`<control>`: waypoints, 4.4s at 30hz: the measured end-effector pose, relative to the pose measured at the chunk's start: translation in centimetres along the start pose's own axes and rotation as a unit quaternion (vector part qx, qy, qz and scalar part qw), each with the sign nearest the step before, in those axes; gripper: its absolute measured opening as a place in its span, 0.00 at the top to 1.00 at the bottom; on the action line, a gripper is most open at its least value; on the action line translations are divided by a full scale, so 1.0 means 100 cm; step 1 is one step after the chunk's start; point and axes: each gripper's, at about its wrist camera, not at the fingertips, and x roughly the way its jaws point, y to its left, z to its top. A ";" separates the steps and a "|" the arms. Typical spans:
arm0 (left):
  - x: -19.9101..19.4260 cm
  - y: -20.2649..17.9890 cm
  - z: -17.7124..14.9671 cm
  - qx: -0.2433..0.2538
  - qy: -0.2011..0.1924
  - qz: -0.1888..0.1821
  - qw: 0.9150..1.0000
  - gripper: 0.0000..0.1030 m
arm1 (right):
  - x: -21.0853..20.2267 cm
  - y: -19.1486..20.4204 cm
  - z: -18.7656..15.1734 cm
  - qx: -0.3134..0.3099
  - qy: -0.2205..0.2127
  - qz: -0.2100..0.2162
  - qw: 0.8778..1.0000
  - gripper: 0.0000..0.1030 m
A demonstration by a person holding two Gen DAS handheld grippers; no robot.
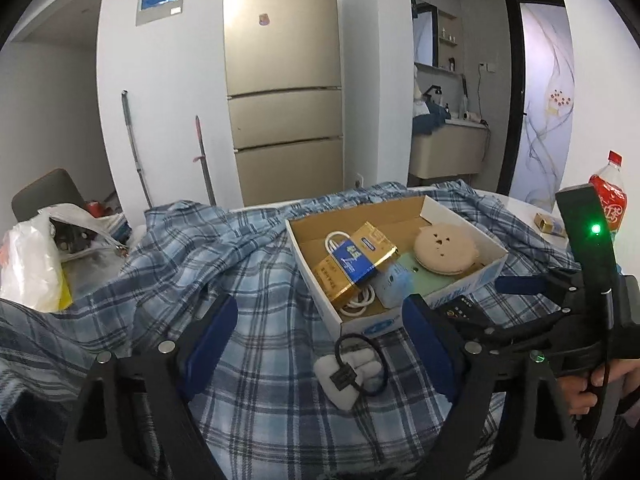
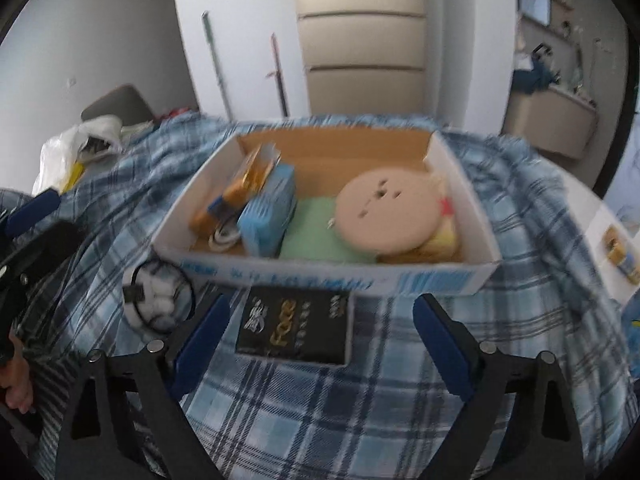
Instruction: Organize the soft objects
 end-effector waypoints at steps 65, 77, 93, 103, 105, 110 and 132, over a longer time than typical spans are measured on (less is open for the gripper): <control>-0.028 -0.041 0.100 0.023 0.025 -0.040 0.999 0.70 | -0.104 -0.025 0.067 0.003 -0.119 0.028 0.993 0.38; 0.026 -0.036 0.163 -0.072 -0.040 -0.006 0.997 0.70 | -0.090 -0.053 0.143 0.021 -0.150 -0.001 0.988 0.38; 0.132 -0.012 0.103 -0.082 0.072 -0.033 0.993 0.53 | 0.026 -0.057 0.102 -0.018 -0.041 -0.011 0.999 0.37; 0.087 -0.024 0.118 -0.050 -0.030 -0.010 0.998 0.10 | 0.014 -0.064 0.105 -0.007 -0.068 -0.016 0.998 0.17; 0.076 -0.026 0.122 -0.046 -0.046 -0.019 0.998 0.10 | 0.004 -0.070 0.109 0.007 -0.077 -0.017 0.997 0.17; 0.037 -0.031 0.133 -0.037 -0.091 -0.011 0.995 0.10 | -0.040 -0.082 0.124 0.026 -0.128 -0.028 0.991 0.16; -0.093 -0.044 0.038 -0.044 -0.240 0.043 0.969 0.00 | -0.184 -0.056 0.028 0.006 -0.387 -0.078 0.919 0.00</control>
